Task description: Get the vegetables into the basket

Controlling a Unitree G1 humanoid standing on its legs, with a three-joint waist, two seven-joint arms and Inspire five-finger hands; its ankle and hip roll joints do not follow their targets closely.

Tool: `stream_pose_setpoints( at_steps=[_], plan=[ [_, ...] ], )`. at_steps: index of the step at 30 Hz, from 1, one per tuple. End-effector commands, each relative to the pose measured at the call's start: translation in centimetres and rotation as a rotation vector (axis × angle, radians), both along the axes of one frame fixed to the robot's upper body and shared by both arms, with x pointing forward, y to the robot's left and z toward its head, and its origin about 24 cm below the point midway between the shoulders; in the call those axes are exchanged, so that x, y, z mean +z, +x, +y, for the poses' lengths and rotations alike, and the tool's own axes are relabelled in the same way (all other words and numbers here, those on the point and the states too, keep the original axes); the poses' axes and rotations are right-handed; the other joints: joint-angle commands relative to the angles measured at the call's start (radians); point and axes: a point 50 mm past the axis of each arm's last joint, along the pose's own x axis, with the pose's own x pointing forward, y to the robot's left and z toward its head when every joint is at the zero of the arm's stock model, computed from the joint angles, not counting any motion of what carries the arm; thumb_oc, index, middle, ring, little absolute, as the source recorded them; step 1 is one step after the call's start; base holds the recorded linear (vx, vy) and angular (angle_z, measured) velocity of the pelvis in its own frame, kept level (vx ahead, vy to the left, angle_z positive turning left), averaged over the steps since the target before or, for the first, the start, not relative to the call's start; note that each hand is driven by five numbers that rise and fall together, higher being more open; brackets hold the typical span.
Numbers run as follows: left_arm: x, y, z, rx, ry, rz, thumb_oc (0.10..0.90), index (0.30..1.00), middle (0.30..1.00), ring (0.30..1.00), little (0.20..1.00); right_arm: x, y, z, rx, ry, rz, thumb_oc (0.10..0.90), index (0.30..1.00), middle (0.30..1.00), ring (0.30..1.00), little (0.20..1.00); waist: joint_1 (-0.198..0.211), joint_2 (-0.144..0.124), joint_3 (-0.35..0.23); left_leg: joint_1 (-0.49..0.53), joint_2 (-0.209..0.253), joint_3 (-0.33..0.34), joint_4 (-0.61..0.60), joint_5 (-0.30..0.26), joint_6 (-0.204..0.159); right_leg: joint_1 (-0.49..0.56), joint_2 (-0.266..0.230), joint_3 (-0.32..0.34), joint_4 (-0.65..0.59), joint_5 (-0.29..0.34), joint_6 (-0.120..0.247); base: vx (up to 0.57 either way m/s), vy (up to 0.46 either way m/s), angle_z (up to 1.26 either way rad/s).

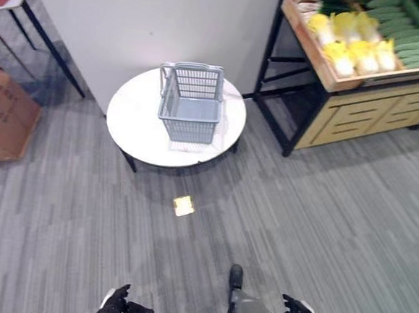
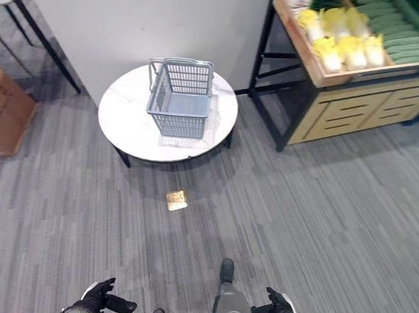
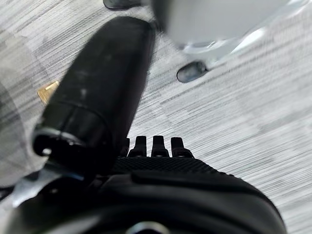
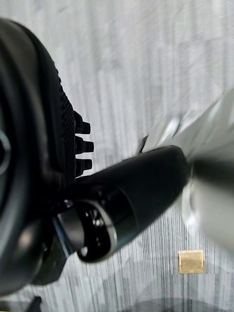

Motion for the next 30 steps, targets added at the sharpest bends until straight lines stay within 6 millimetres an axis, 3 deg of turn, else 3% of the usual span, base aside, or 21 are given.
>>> stream_pose_setpoints(
  at_steps=[1, 8, 13, 14, 16, 21, 23, 26, 30],
  plan=[
    [0.7, 2.4, 0.4, -0.060, 0.030, -0.057, 0.900, 1.000, 1.000, 1.000, 1.000, 0.8, 2.5, 0.4, 0.006, 0.027, -0.099, 0.900, 1.000, 1.000, 1.000, 1.000, -0.027, -0.010, 0.031, -0.009, 0.022, -0.051, 0.013, 0.047, -0.048, -0.022, -0.039, 0.035, 0.190, -0.109, 0.091, 0.22, -0.369, 0.29],
    [1.1, 3.8, -0.2, -0.076, 0.026, -0.096, 0.900, 1.000, 1.000, 1.000, 1.000, 1.0, 1.7, -1.2, -0.024, -0.025, -0.075, 0.900, 1.000, 1.000, 1.000, 1.000, -0.028, -0.009, 0.051, -0.098, 0.038, -0.061, 0.161, 0.139, -0.079, 0.038, -0.026, 0.006, 0.183, -0.155, 0.052, 0.10, -0.147, 0.23],
    [0.9, 3.6, -0.8, -0.083, 0.011, -0.094, 0.900, 1.000, 1.000, 1.000, 1.000, 0.8, 0.9, -1.7, -0.037, -0.048, -0.047, 0.900, 1.000, 1.000, 1.000, 1.000, -0.010, -0.022, 0.051, -0.209, 0.034, -0.039, 0.056, 0.112, -0.057, 0.097, -0.050, 0.005, 0.131, -0.167, 0.071, 0.15, -0.003, 0.11],
    [0.9, 3.5, -0.9, -0.081, 0.011, -0.093, 0.900, 1.000, 1.000, 1.000, 1.000, 0.7, 0.8, -1.7, -0.034, -0.051, -0.041, 0.900, 1.000, 1.000, 1.000, 1.000, -0.006, -0.020, 0.050, -0.225, 0.041, -0.036, 0.027, 0.122, -0.058, 0.106, -0.050, 0.009, 0.126, -0.174, 0.073, 0.26, 0.125, -0.04],
    [0.8, 3.3, -1.0, -0.073, 0.011, -0.092, 0.900, 1.000, 1.000, 1.000, 1.000, 0.6, 0.5, -1.5, -0.028, -0.055, -0.034, 0.900, 1.000, 1.000, 1.000, 1.000, 0.013, -0.006, 0.049, -0.290, 0.082, -0.025, -0.069, 0.228, -0.078, 0.147, -0.040, 0.026, 0.118, -0.196, 0.076, 0.32, 0.175, -0.15],
    [0.4, 1.9, -0.6, -0.061, 0.010, -0.046, 0.900, 1.000, 1.000, 1.000, 1.000, 0.1, -0.6, -1.0, -0.020, -0.037, 0.007, 0.900, 1.000, 1.000, 1.000, 1.000, 0.026, -0.010, 0.026, -0.252, 0.093, 0.001, -0.116, 0.233, -0.073, 0.215, -0.051, 0.080, 0.135, -0.237, 0.095, 0.27, 0.183, -0.65],
    [0.4, 1.6, -0.3, -0.073, 0.020, -0.039, 0.900, 1.000, 1.000, 1.000, 1.000, -0.3, -1.1, -0.4, -0.008, -0.023, 0.027, 0.900, 1.000, 1.000, 1.000, 1.000, 0.024, -0.027, 0.006, -0.219, 0.065, 0.037, -0.126, 0.208, -0.049, 0.217, -0.085, 0.098, 0.147, -0.218, 0.118, 0.34, 0.407, -0.47],
    [0.6, 1.8, 0.4, -0.097, 0.042, -0.038, 0.900, 1.000, 1.000, 1.000, 1.000, -0.6, -0.9, 0.8, 0.005, 0.009, 0.031, 0.900, 1.000, 1.000, 1.000, 1.000, 0.023, -0.069, -0.009, -0.185, 0.010, 0.082, -0.128, 0.157, -0.009, 0.188, -0.138, 0.141, 0.163, -0.111, 0.164, 0.19, 0.356, -0.22],
    [0.9, 2.3, 1.0, -0.106, 0.061, -0.049, 0.900, 1.000, 1.000, 1.000, 1.000, -0.6, -0.4, 1.5, 0.022, 0.025, 0.020, 0.900, 1.000, 1.000, 1.000, 1.000, 0.027, -0.091, -0.004, -0.169, -0.031, 0.099, -0.126, 0.120, 0.021, 0.153, -0.168, 0.168, 0.211, -0.026, 0.186, 0.07, 0.198, 0.01]
  ],
)
